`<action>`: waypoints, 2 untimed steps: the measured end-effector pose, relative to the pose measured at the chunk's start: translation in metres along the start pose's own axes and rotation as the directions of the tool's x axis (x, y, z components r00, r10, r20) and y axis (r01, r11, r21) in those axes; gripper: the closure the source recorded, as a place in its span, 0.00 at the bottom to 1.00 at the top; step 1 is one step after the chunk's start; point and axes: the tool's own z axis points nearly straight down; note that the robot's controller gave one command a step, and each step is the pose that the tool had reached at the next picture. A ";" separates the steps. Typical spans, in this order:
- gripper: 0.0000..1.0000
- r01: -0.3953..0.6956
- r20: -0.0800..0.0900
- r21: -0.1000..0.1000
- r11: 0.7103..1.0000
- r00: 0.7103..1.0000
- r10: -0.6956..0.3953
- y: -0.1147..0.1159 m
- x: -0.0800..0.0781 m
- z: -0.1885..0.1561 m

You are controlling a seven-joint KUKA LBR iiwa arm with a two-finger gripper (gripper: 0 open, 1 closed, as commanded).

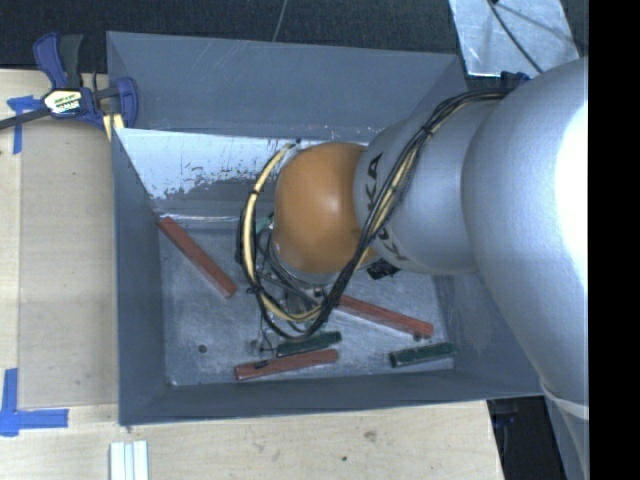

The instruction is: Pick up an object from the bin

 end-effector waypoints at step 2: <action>0.00 -0.012 0.002 -0.003 1.000 1.000 0.012 0.000 0.003 0.011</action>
Offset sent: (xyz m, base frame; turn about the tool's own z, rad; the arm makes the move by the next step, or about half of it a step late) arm 0.0211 0.0520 -0.0293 0.1116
